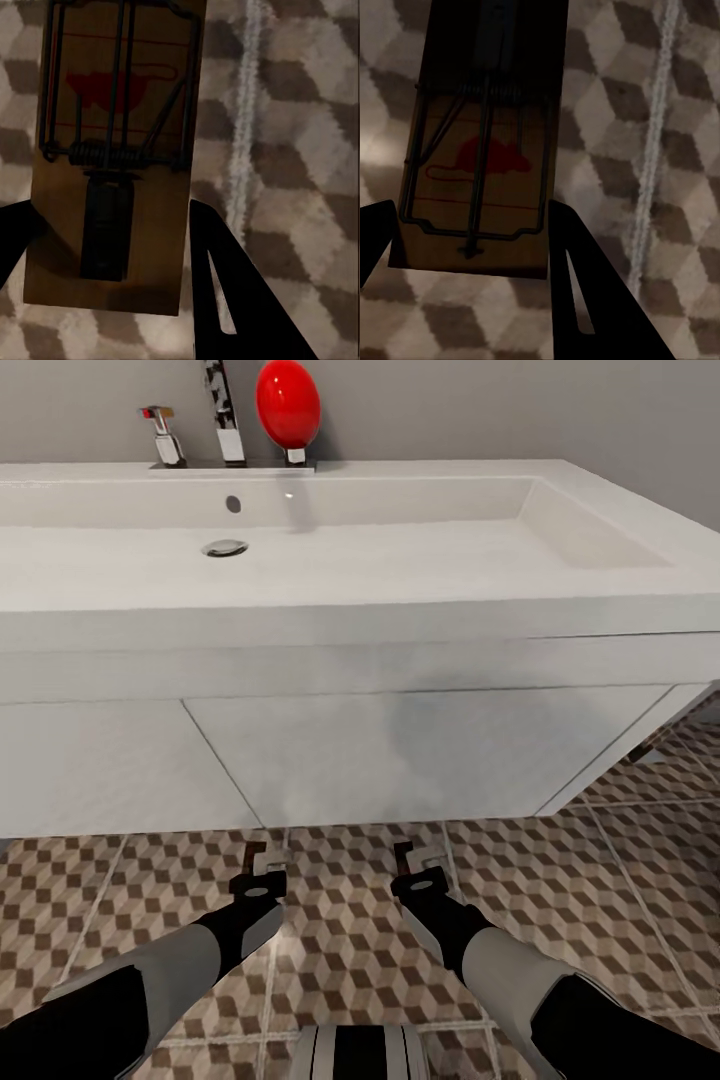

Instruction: Take the four mousetraps from the cabinet in the bathroom and place them on the bathroom floor. Make sure all four end up on the same floor surface, and ensure that at least two of them are either under or directly next to the same bathroom sink.

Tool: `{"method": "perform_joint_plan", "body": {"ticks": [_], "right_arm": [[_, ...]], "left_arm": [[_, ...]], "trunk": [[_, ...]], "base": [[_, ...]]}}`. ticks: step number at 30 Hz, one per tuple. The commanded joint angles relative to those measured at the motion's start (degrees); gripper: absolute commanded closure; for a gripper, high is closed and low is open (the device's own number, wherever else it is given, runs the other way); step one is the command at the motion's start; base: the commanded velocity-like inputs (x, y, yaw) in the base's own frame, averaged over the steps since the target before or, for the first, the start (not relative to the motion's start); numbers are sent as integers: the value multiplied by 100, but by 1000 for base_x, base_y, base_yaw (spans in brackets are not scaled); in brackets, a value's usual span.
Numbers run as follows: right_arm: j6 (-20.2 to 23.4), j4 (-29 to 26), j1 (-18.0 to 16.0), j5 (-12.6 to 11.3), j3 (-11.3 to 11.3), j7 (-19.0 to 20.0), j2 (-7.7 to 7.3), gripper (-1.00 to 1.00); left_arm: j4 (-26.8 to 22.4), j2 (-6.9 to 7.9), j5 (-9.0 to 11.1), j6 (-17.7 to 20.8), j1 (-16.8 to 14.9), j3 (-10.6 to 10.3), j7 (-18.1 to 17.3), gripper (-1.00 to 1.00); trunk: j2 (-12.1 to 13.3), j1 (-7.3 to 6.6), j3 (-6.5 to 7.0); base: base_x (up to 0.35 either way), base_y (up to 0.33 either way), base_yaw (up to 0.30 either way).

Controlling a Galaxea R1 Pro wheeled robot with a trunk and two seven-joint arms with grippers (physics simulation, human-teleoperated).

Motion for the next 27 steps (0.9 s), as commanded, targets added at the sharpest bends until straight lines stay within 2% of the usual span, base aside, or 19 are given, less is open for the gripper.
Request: {"method": "perform_joint_plan", "body": {"ticks": [1,11,18,27], "right_arm": [[27,-4,-4,-38,40,-30,0,100],[33,-4,-4,-32,46,-27,0,100],[30,-4,-4,-13,49,-27,0,100],[26,-6,-4,-9,49,-26,0,100]], "left_arm": [[-7,1,40,-18,-3,-45,27,100],[-11,-1,40,-37,-3,-56,24,100],[-11,5,40,-55,-3,-55,32,100],[-11,6,40,-64,-3,-56,33,100]], "trunk": [[-2,-1,-13],[-2,-1,-106],[-2,-1,-170],[-2,-1,-253]], "base": [[0,0,-61],[3,0,-61],[131,0,-61],[13,0,-47]]}}
